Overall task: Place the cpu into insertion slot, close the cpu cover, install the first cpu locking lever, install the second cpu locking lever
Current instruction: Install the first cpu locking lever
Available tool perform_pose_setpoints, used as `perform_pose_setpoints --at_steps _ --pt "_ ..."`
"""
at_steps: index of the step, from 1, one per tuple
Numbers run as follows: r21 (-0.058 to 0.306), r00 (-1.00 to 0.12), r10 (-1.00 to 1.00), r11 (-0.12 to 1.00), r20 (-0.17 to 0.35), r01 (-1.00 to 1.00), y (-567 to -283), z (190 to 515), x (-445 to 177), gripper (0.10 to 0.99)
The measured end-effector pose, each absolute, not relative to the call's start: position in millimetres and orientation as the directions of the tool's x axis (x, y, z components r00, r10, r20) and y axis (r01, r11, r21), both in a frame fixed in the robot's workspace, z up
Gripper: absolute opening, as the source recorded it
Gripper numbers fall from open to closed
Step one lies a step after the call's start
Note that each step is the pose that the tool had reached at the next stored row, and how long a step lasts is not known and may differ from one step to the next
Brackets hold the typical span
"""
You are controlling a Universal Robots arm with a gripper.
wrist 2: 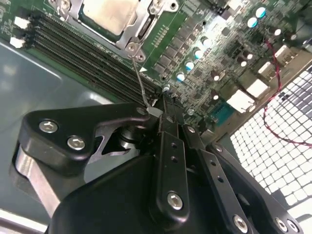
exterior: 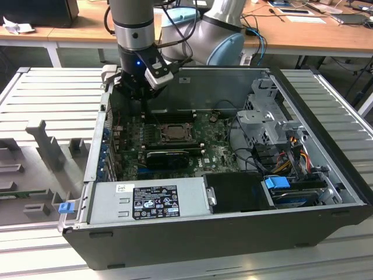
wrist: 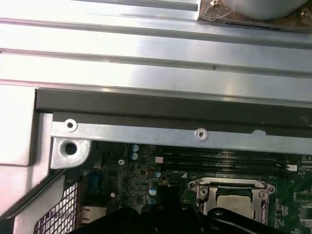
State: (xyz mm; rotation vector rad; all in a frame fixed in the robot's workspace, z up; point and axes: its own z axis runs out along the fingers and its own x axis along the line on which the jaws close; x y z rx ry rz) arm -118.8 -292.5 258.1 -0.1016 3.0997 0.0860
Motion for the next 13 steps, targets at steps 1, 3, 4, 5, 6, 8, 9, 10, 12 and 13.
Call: perform_pose_setpoints --at_steps 1,3,4,5,6,8,9,10,12,13 --pt "0.054 -0.997 -0.064 0.996 -0.041 -0.066 -292.2 258.0 -116.6 0.106" --pt "0.054 -0.997 -0.064 0.996 -0.041 -0.066 -292.1 257.9 -109.9 0.106" --pt "0.054 -0.997 -0.064 0.996 -0.041 -0.066 -292.0 257.9 -107.1 0.106" --pt "0.054 -0.997 -0.064 0.996 -0.041 -0.066 -292.0 257.9 -105.7 0.106" --pt "0.054 -0.997 -0.064 0.996 -0.041 -0.066 -292.1 257.9 -104.7 0.106" --pt "0.054 -0.997 -0.064 0.996 -0.041 -0.066 -292.0 257.9 -102.6 0.106" --pt "0.054 -0.997 -0.064 0.996 -0.041 -0.066 -292.0 257.9 -102.0 0.106" --pt "0.054 -0.997 -0.064 0.996 -0.041 -0.066 -292.0 257.8 -101.0 0.106" --pt "0.054 -0.997 -0.064 0.996 -0.041 -0.066 -292.1 257.8 -99.7 0.106" --pt "0.054 -0.997 -0.064 0.996 -0.041 -0.066 -292.0 257.8 -99.3 0.106"
